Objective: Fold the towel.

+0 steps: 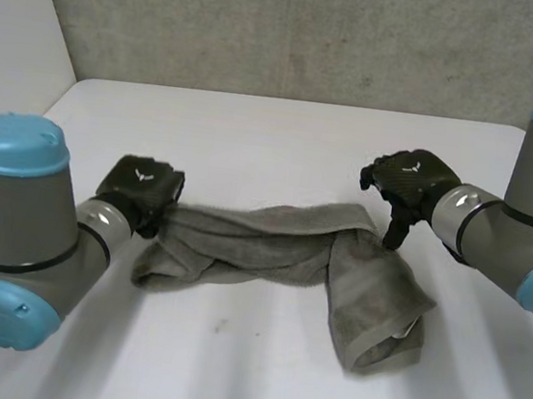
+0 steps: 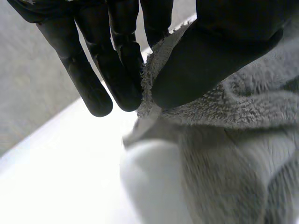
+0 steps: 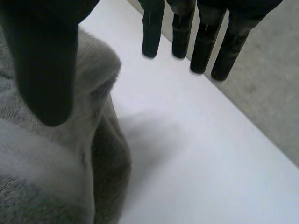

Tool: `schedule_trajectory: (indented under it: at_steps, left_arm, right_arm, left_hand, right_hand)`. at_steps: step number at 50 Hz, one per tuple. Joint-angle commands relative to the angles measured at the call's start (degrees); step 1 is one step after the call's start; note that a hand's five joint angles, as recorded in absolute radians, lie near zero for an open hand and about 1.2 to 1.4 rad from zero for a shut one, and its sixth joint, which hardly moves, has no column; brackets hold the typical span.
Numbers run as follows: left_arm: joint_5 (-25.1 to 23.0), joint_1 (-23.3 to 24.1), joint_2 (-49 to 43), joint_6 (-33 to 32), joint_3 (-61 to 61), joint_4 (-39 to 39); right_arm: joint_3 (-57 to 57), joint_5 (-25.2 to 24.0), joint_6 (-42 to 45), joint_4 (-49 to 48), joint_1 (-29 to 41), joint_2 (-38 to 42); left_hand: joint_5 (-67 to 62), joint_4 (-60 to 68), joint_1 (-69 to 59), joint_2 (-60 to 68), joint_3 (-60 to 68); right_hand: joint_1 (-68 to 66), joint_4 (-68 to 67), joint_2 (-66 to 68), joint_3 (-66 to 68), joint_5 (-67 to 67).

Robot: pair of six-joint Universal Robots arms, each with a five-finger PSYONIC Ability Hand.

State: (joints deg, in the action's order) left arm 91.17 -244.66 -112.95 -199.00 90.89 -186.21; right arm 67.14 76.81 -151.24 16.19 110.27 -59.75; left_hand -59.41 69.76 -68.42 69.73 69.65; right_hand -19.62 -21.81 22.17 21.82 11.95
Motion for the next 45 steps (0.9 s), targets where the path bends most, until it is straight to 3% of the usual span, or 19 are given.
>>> schedule_trajectory:
  at_steps: [1, 11, 18, 20, 27, 30, 31, 32, 34, 41, 43, 45]
  left_arm:
    - [0.59, -0.03, -0.70, 0.01, 1.39, -0.03]
    - [0.50, -0.29, 2.29, -0.25, 4.02, -0.03]
    - [0.50, -0.65, 2.38, -0.25, 4.20, -0.21]
    - [0.50, -0.82, 2.29, -0.25, 4.20, -0.21]
    - [0.15, -1.26, 1.33, -0.51, 3.33, -0.73]
    - [0.06, -1.70, 0.01, -0.43, 2.19, -1.00]
    - [0.06, -1.70, 0.01, -0.42, 2.18, -1.00]
    - [-0.11, -1.96, -0.78, -0.42, 1.31, -1.35]
    - [-0.20, -1.97, -1.83, -0.42, 0.35, -1.96]
    - [-1.95, -2.93, -8.33, -1.91, -12.46, -6.17]
    - [-2.74, -3.54, -8.69, -2.35, -16.24, -8.45]
    - [-3.18, -4.42, -8.61, -3.05, -19.76, -12.04]
  right_arm:
    - [5.71, 0.89, -11.24, 0.07, -6.18, -5.09]
    - [16.27, -1.93, -22.52, -0.90, -13.67, -8.01]
    - [17.06, -13.51, -33.13, -2.03, -15.78, -1.96]
    - [16.54, -14.66, -34.46, -2.73, -15.52, -0.29]
    - [12.05, -14.59, -37.81, -4.67, -13.67, 6.05]
    - [9.59, -14.59, -38.42, -4.94, -11.74, 8.16]
    - [8.20, -14.50, -38.42, -5.03, -11.13, 9.03]
    - [8.18, -14.50, -38.42, -5.03, -11.13, 9.04]
    - [4.86, -13.80, -38.25, -5.20, -10.42, 10.79]
    - [-7.46, -6.32, -34.38, -7.93, -8.84, 10.80]
    - [-11.77, -4.39, -31.48, -9.68, -8.49, 10.10]
    - [-17.98, -0.98, -23.18, -15.01, -7.70, 7.21]
  left_hand:
    - [-10.59, 10.24, -11.58, 10.27, 10.35]
    - [-10.59, 10.24, -11.58, 10.27, 10.35]
    - [-10.59, 10.24, -11.58, 10.27, 10.35]
    - [-10.59, 10.24, -11.58, 10.27, 10.35]
    - [-10.59, 10.24, -11.58, 10.27, 10.35]
    - [-10.59, 10.24, -11.58, 10.27, 10.35]
    - [-10.59, 10.24, -11.58, 10.27, 10.35]
    - [-10.59, 10.24, -11.58, 10.27, 10.35]
    - [-10.59, 10.24, -11.58, 10.27, 10.35]
    - [-10.59, 10.24, -11.58, 10.27, 10.35]
    - [-10.59, 10.24, -11.58, 10.27, 10.35]
    - [-10.59, 10.24, -11.58, 10.27, 10.35]
  right_hand:
    - [9.19, 11.38, -11.73, -11.39, -11.52]
    - [6.51, 8.70, -9.06, -8.71, -8.84]
    - [1.32, 3.51, -3.86, -3.52, -3.65]
    - [-1.03, 1.16, -1.51, -1.16, -1.30]
    - [-8.79, -6.61, 6.25, 6.60, 6.47]
    - [-19.56, -17.37, 17.01, 17.36, 17.23]
    - [-29.88, -27.70, 27.34, 27.69, 27.56]
    - [-29.99, -27.80, 27.44, 27.79, 27.66]
    - [-60.21, -58.02, 57.66, 58.01, 57.88]
    - [-60.38, -58.19, 57.83, 58.18, 58.05]
    - [-60.38, -58.19, 57.83, 58.18, 58.05]
    - [-60.38, -58.19, 57.83, 58.18, 58.05]
